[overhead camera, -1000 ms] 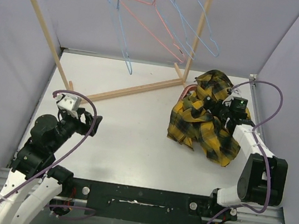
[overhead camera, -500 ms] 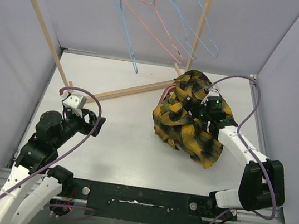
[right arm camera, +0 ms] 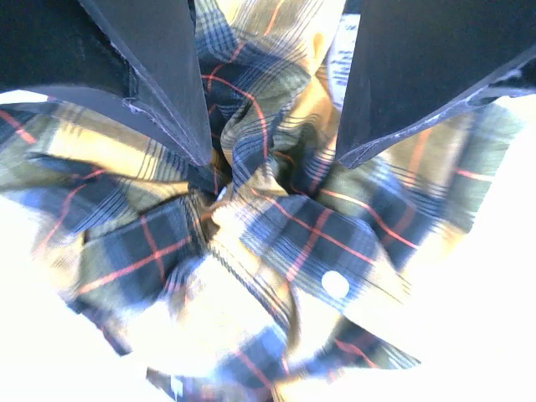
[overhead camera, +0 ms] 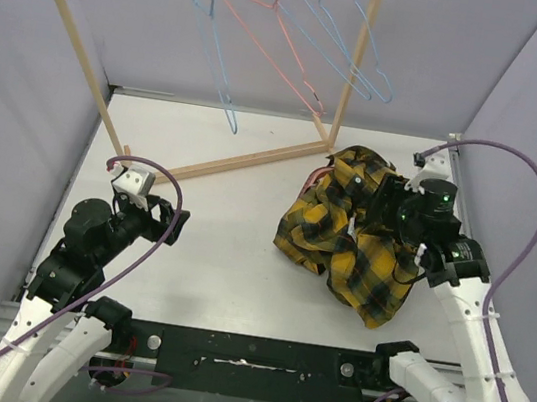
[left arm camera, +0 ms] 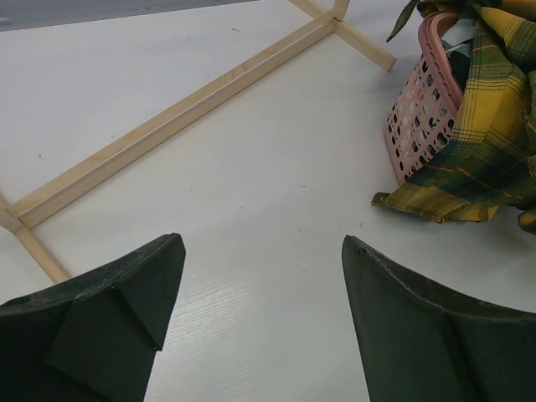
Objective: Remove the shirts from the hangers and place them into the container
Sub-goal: Place the shirt in the bin, then adjust the shirt in the bin.
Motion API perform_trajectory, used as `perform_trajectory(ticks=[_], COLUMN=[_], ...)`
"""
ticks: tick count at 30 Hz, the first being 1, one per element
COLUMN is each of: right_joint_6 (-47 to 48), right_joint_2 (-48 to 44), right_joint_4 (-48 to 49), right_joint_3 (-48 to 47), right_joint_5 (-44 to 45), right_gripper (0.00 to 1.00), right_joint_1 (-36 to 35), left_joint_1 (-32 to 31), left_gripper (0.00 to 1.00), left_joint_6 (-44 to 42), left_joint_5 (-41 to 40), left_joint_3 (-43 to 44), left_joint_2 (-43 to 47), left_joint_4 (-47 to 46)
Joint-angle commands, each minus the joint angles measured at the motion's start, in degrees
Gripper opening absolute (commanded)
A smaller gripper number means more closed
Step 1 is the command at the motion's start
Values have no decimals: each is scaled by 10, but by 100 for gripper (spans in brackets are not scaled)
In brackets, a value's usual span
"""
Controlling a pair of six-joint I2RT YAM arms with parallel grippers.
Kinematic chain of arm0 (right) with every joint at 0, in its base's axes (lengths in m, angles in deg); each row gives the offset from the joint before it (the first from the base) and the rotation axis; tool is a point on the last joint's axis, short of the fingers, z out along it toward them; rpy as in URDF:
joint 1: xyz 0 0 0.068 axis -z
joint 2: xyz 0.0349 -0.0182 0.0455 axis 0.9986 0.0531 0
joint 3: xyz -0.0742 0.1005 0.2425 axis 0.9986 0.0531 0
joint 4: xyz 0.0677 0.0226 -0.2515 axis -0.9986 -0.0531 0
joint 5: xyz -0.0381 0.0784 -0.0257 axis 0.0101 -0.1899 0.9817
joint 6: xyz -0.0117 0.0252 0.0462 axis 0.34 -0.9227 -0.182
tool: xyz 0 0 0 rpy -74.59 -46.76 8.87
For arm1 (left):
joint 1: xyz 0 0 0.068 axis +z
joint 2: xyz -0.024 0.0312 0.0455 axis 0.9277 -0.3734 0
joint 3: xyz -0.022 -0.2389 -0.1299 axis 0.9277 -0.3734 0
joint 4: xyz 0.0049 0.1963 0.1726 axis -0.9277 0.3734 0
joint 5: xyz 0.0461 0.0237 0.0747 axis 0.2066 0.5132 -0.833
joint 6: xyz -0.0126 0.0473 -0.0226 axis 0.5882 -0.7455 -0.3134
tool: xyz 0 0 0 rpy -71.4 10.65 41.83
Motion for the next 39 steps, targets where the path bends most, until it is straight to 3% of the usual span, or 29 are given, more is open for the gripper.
perform_trajectory(ticks=[1,5,7,12,16,21,30,39], right_joint_6=[32,36,31,1,-51,-108,-207,-296], right_joint_2=[-40,-45,-46,-26,58,110,8,10], right_joint_4=[-32,-52,-56,-77,-145,-229,-373,-439], right_joint_3=[-76,-106,-109,-94,-113,-140,-105,-54], right_joint_5=[-2,-57,-38,154,347,383,410,405], right_gripper=[62,62,62,63,68,73,73,74], right_joint_1=[-11,-58,-126,-381,-562,-578,-582,-581], left_joint_1=[4,4,4,4,4,4,4,3], left_gripper=[75,75,75,75,75,75,75,75], left_joint_6=[-3,-4,-4,-4,-5,-4,-4,-4], left_joint_5=[6,4,3,0,1,1,3,1], left_joint_3=[6,6,6,6,7,6,6,5], left_joint_2=[6,5,4,3,-1,2,8,6], left_joint_4=[-23,-23,-22,-22,-21,-21,-21,-21])
